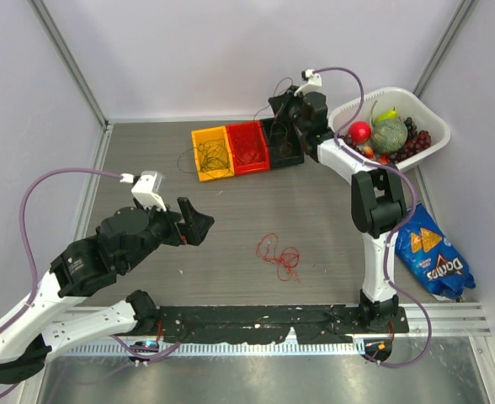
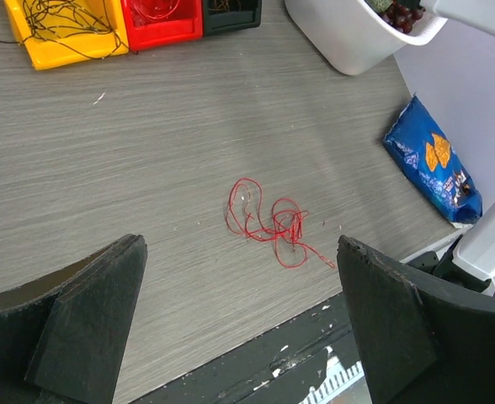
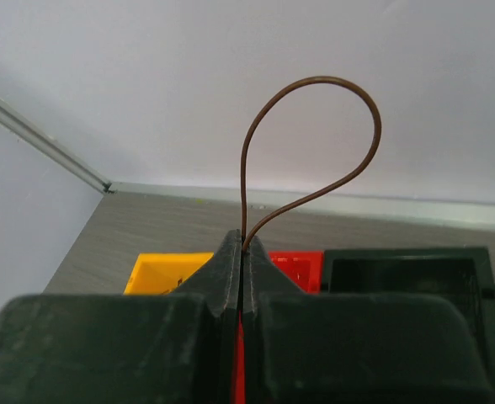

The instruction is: Untangle the cables

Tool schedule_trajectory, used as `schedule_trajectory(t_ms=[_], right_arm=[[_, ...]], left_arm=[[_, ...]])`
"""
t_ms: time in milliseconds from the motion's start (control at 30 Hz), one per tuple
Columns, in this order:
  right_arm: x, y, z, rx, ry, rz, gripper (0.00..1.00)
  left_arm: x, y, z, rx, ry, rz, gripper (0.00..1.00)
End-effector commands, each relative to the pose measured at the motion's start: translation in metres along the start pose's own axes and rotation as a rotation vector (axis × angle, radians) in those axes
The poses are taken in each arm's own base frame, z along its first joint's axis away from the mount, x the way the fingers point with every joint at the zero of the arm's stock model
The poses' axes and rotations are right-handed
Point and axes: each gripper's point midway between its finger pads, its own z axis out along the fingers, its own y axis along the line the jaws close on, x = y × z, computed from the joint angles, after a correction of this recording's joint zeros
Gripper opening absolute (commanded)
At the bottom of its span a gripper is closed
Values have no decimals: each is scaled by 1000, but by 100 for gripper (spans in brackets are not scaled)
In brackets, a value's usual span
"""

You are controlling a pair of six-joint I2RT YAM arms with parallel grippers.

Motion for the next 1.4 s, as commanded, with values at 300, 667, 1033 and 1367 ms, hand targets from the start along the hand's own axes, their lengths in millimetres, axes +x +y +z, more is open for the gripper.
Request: schedule_trajectory(t_ms=[300, 667, 1033, 1367], right_arm=[[9, -32, -18, 78, -80, 136, 1], [-6, -57, 4, 144, -49, -121, 1], [49, -52, 16, 126, 52, -138, 1], [87, -70, 0, 312, 150, -48, 1]], left_arm=[[-4, -1, -5, 23, -28, -33, 100], [-4, 0, -3, 15, -29, -5, 100], [-4, 1, -6, 18, -30, -15, 100], [1, -2, -3, 30, -14, -28, 100]])
